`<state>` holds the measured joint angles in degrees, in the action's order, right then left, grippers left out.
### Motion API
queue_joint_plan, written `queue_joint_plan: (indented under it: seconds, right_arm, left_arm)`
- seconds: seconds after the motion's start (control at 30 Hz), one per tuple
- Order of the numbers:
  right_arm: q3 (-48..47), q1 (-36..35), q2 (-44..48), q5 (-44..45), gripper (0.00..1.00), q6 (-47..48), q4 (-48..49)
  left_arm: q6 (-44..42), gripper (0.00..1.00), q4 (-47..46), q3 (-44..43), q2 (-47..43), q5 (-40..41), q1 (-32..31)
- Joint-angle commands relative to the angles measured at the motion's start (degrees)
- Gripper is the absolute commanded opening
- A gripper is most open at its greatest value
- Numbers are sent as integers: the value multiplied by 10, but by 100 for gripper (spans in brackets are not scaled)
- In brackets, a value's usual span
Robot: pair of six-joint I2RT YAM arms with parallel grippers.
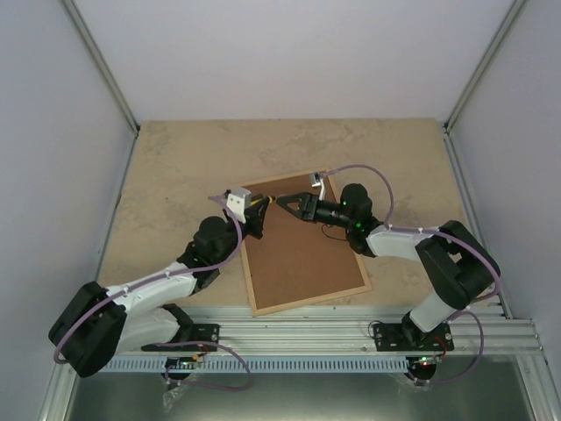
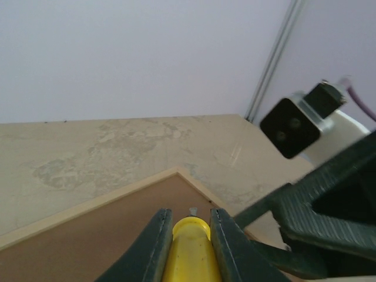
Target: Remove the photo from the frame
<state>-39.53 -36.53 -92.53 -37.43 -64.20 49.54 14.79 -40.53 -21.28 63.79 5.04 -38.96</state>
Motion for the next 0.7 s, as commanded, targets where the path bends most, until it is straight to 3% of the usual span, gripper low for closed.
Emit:
queue_joint_plan:
  seconds: [0.0, 0.4, 0.67]
  right_arm:
    - [8, -4, -9, 18, 58, -69, 76]
    - [1, -9, -28, 34, 56, -119, 83]
    - [-1, -15, -32, 33, 49, -135, 102]
  left_arm:
    - [-23, 0, -79, 18, -18, -2, -21]
    - [-58, 0, -117, 33, -20, -9, -52]
    - [-64, 0, -125, 30, 5, -19, -65]
